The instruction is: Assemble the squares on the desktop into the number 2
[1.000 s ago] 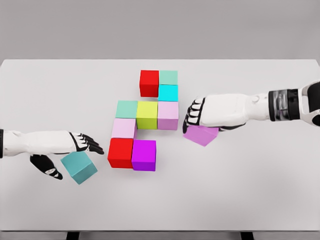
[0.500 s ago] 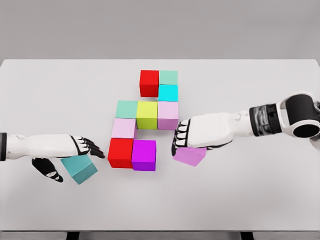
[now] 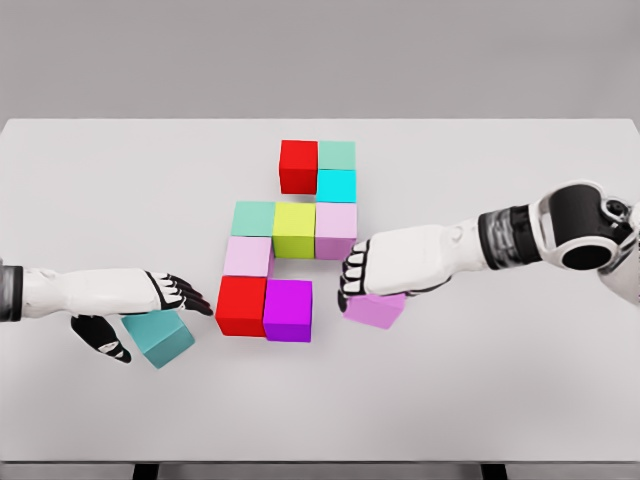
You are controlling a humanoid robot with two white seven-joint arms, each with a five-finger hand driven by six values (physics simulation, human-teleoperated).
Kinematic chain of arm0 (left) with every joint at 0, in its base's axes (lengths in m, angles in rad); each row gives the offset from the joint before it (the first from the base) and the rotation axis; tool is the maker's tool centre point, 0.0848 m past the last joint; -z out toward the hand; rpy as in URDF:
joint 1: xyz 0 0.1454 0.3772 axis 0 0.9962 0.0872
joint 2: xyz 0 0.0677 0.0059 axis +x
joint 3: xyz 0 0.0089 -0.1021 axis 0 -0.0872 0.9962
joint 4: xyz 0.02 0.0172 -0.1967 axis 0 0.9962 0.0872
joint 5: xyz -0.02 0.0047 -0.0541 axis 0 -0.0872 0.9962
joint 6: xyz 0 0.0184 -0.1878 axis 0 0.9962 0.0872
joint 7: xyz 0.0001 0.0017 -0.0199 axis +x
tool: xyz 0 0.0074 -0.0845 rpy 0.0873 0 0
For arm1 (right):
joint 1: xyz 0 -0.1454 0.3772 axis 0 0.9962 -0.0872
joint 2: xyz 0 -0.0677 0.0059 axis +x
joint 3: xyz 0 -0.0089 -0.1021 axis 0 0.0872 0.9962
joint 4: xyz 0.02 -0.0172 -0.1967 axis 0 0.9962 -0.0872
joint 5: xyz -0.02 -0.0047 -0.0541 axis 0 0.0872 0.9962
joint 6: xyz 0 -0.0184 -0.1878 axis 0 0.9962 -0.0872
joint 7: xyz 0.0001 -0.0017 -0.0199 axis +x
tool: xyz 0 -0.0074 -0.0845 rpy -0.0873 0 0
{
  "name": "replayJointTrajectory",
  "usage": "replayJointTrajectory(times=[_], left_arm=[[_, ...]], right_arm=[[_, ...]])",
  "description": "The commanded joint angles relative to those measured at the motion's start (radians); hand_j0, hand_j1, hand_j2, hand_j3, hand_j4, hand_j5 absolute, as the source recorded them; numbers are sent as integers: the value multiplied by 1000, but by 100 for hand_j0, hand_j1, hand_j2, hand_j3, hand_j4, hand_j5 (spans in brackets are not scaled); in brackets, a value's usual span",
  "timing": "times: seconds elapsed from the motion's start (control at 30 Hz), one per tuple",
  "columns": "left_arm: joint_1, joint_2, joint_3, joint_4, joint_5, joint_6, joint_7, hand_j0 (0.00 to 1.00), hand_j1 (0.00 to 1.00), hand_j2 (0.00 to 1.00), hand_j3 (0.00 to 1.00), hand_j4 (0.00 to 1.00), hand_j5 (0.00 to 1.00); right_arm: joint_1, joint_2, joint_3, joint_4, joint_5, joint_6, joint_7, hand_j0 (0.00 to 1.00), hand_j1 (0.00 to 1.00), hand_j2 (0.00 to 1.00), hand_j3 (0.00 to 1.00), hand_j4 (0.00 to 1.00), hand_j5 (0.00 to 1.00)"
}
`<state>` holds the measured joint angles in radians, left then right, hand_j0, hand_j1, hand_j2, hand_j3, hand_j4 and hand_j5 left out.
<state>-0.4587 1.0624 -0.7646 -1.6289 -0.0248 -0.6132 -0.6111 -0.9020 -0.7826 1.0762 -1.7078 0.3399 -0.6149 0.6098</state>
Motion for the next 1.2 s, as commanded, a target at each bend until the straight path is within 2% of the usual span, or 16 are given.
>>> replayJointTrajectory(times=[0.0,0.23,0.47,0.57,0.77,0.9,1.03,1.07,1.1,1.13,1.17], left_arm=[[0,-2,1,7,0,2,0,100,100,100,100,100,100],[0,-19,1,27,-10,2,0,100,100,100,100,100,100],[0,-25,1,27,-26,2,0,100,100,100,100,100,100],[0,-25,1,27,-32,2,0,97,97,97,97,97,97],[0,-22,1,27,-32,2,0,75,75,75,75,75,75],[0,-21,1,27,-32,2,0,56,56,56,56,56,56],[0,-21,4,27,-30,2,0,48,48,48,48,48,48],[0,-21,7,27,-27,2,0,46,46,46,46,46,46],[0,-21,7,27,-27,2,0,46,46,46,46,46,46],[0,-22,8,27,-23,2,0,46,46,46,46,46,46],[-1,-22,10,26,-18,2,0,46,46,46,46,46,46]], right_arm=[[0,6,11,-1,-2,4,1,43,43,43,43,43,43],[-5,8,41,-35,-2,4,1,43,43,43,43,43,43],[-8,16,41,-35,-2,4,1,44,44,44,44,44,44],[-12,26,41,-35,-2,4,1,44,44,44,44,44,44],[-18,36,41,-36,-2,4,1,48,48,48,48,48,48],[-23,37,38,-42,-7,4,1,48,48,48,48,48,48],[-25,37,38,-44,-9,4,1,48,48,48,48,48,48],[-25,37,36,-44,-9,4,1,51,51,51,51,51,51],[-26,37,36,-44,-9,4,1,61,61,61,61,61,61],[-29,37,34,-44,-7,4,1,89,89,89,89,89,89],[-31,36,31,-44,-9,4,1,100,100,100,100,100,100]])
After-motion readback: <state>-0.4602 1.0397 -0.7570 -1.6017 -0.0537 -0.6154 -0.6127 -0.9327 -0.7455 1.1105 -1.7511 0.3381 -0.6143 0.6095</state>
